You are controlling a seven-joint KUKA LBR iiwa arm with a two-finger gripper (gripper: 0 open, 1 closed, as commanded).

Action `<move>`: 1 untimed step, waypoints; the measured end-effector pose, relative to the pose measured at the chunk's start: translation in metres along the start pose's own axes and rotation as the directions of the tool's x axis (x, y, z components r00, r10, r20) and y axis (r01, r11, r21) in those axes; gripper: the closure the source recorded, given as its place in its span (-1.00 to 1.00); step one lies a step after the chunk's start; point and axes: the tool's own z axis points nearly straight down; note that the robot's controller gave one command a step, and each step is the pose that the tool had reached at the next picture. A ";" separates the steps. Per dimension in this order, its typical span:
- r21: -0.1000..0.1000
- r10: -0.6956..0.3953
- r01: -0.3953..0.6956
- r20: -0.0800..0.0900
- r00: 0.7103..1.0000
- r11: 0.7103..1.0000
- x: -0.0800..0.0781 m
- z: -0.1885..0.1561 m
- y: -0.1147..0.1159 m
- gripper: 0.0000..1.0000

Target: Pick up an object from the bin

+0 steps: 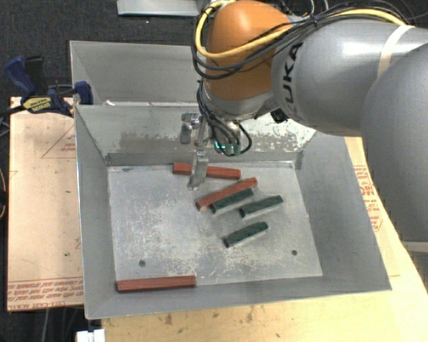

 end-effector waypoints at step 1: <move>-0.001 0.002 -0.002 0.008 1.000 1.000 -0.002 -0.005 -0.001 -1.00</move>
Offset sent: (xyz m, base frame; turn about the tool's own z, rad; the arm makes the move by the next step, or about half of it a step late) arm -0.0058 -0.0941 -0.1259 0.0586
